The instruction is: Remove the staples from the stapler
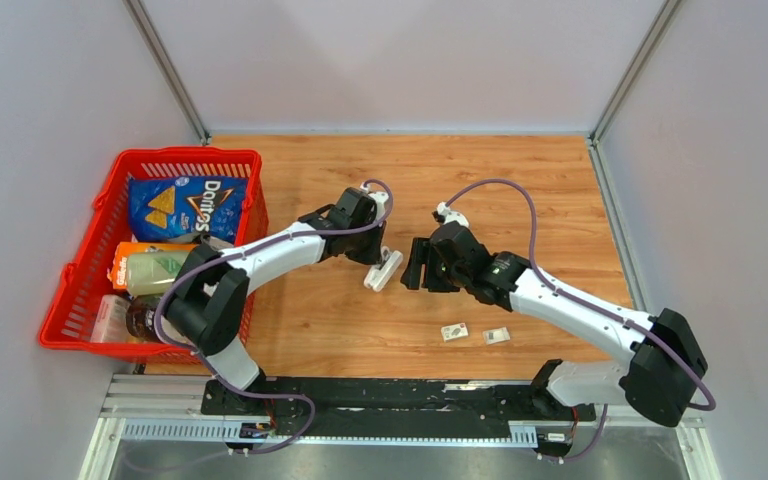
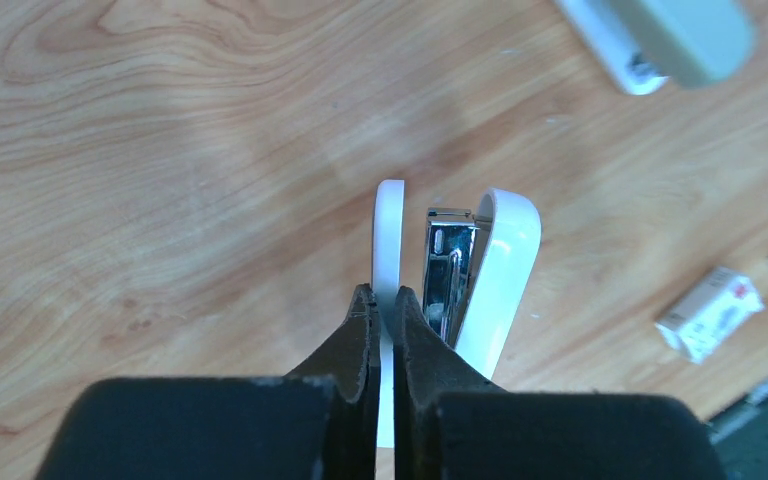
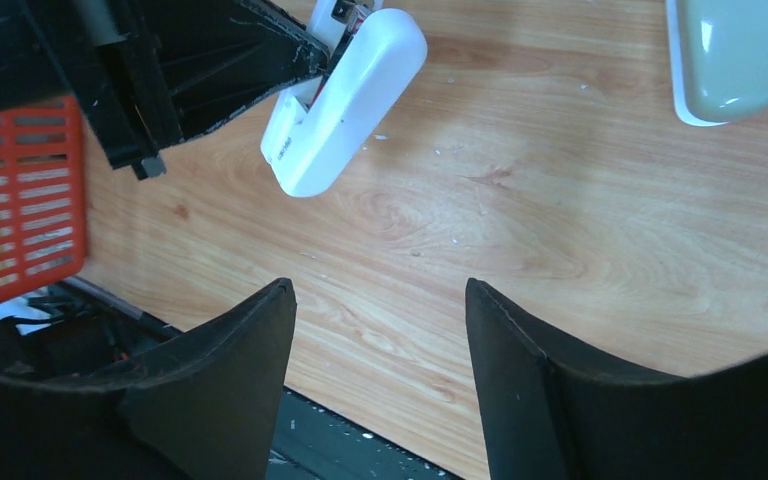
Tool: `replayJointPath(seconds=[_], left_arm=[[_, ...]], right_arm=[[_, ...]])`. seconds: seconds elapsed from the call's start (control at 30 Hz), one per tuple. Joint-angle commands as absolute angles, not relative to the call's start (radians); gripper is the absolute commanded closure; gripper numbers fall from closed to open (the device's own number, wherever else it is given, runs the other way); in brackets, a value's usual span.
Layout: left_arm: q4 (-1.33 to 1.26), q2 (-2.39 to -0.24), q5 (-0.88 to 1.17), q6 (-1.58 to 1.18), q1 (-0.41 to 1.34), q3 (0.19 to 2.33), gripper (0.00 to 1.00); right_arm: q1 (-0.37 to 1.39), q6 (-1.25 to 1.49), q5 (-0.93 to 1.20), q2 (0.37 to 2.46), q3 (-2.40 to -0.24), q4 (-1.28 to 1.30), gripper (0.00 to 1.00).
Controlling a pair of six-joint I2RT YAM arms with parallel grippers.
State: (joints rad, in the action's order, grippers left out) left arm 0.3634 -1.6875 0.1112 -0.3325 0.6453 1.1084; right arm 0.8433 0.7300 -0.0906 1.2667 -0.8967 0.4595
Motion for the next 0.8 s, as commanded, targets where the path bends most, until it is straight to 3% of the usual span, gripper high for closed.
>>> replayJointPath(seconds=[0.0, 0.53, 0.77], left_arm=[[0.221, -1.563, 0.212, -0.428, 0.643, 1.071, 1.00], [0.049, -1.444, 0.394, -0.615, 0.643, 0.953, 1.00], [0.026, -1.407, 0.417, -0.650, 0.643, 0.917, 1.00]], right_arm=[[0.848, 0.807, -0.060, 1.221, -0.933, 0.433, 0.34], [0.848, 0.833, -0.100, 1.235, -0.945, 0.400, 0.30], [0.848, 0.850, -0.135, 1.241, -0.936, 0.362, 0.34]])
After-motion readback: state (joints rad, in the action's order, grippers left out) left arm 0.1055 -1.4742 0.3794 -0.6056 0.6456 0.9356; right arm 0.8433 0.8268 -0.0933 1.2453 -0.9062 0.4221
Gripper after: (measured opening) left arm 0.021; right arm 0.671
